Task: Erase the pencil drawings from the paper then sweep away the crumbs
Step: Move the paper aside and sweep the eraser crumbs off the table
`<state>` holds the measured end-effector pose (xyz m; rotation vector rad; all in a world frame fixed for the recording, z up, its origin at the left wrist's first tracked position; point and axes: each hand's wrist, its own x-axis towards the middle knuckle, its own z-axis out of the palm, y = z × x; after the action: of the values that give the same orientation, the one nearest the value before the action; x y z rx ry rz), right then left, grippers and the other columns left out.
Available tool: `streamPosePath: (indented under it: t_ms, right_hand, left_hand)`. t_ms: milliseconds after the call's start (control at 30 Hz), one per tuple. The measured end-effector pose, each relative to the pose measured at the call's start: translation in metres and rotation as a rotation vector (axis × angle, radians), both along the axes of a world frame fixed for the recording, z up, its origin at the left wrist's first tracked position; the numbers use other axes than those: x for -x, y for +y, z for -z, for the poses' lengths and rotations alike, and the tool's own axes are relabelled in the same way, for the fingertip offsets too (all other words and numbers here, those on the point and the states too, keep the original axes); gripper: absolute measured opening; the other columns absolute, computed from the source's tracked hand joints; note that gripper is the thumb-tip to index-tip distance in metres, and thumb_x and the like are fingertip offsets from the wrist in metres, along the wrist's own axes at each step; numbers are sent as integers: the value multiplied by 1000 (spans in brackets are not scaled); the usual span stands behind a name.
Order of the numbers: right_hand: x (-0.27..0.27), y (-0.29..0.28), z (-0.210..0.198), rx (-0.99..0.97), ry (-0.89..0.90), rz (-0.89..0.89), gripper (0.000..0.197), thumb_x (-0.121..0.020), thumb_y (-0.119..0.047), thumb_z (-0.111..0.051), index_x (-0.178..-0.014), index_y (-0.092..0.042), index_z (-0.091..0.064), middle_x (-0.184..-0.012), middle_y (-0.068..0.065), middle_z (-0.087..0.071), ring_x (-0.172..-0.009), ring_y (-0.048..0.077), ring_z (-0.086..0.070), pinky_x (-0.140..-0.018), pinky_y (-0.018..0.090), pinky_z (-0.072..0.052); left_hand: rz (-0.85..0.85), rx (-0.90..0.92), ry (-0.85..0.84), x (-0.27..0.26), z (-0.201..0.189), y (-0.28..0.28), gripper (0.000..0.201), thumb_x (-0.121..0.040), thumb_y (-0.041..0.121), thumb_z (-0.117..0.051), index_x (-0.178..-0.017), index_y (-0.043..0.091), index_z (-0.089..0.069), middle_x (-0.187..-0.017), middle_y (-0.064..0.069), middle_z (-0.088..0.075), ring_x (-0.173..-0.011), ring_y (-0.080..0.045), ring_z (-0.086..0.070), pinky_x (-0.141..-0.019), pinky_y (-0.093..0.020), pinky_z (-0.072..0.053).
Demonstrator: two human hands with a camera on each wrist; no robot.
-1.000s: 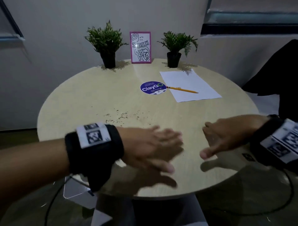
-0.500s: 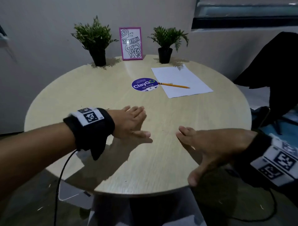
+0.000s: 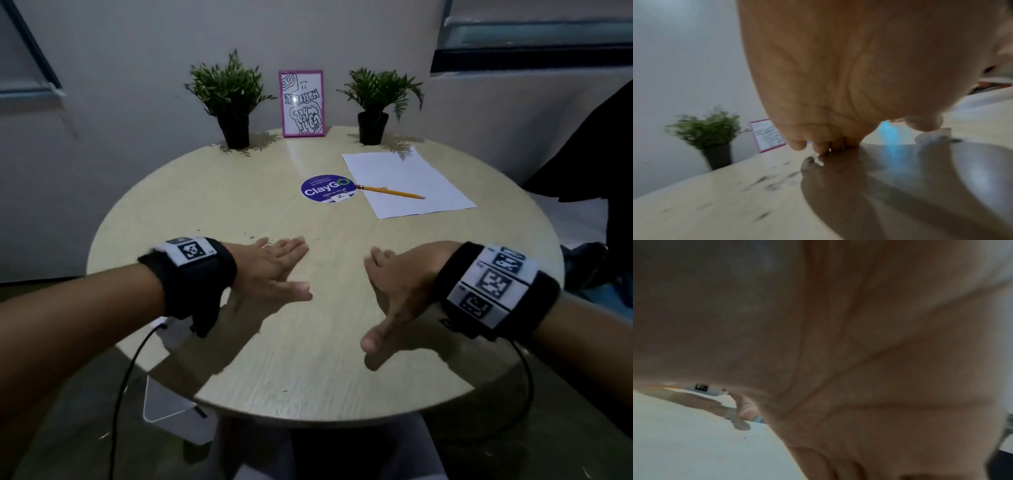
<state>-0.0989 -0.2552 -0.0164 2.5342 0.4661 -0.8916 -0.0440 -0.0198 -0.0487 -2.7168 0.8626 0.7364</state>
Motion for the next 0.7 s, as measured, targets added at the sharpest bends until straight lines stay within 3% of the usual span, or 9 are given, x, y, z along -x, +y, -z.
streamPosePath:
  t_ms: [100,233,367,433,500,533,600,667,700]
  right_hand:
    - [-16,33,4,-6,-30,-76,140,-63,-98,-41,-158,-2,0,-166,11,13,-155,24,-1,-123,53,-15]
    - [-30,81,9,-100,-2,-148,146,-56,-102,-41,-158,-9,8,-166,9,15,-155,27,-4,-122,55,-18]
    - [-59,87,-4,-193,-80,-128,133,-56,-102,-26,-154,-13,-30,-164,9,-22,-146,30,-33,-117,49,-28]
    - [-72,80,0,-162,-98,-63,99,-81,-87,-29,-153,-19,-37,-162,14,-25,-146,34,-32,-119,50,-26]
    - [-76,84,13,-203,-62,-84,58,-101,-53,-45,-153,-28,-37,-160,18,-29,-146,41,-29,-119,51,-26]
    - [-77,94,20,-196,-45,-107,58,-101,-50,-49,-154,-29,-36,-159,19,-29,-145,43,-29,-118,53,-27]
    - [-75,127,24,-160,-41,-169,97,-83,-82,-45,-157,-22,-27,-164,19,-18,-148,40,-24,-119,57,-25]
    - [-69,164,19,-161,-48,-209,139,-54,-105,-28,-159,-15,-12,-167,12,-4,-153,32,-15,-121,56,-18]
    - [-65,179,14,-187,-34,-233,138,-56,-105,-25,-159,-14,-9,-168,8,-3,-153,29,-13,-122,55,-15]
  left_hand:
    - [-105,-29,8,-9,-2,37,120,-67,97,-7,-155,22,21,-163,4,25,-150,-11,19,-122,-38,11]
    - [-184,-35,32,-6,-4,67,133,-51,103,2,-156,22,20,-162,5,26,-150,-9,19,-123,-38,9]
    - [-242,-17,53,2,-12,92,139,-45,104,8,-156,22,17,-164,5,21,-151,-9,14,-121,-34,9]
    - [-277,19,44,7,-17,105,144,-40,105,8,-157,22,16,-164,5,19,-151,-9,13,-122,-33,9]
    - [-319,45,50,12,-19,117,148,-36,107,8,-157,22,14,-164,6,18,-151,-8,12,-123,-33,7]
    - [-347,44,54,13,-18,124,151,-34,107,8,-158,21,12,-164,6,17,-151,-8,11,-124,-34,6]
    - [-402,33,62,15,-18,134,153,-34,107,7,-159,20,8,-165,5,13,-152,-10,7,-124,-35,3]
    - [-436,19,62,18,-16,142,139,-49,104,3,-159,19,5,-166,2,11,-153,-13,3,-124,-37,0]
    - [-451,24,59,20,-15,147,128,-60,99,0,-159,18,2,-167,1,9,-153,-15,-1,-124,-38,-2]
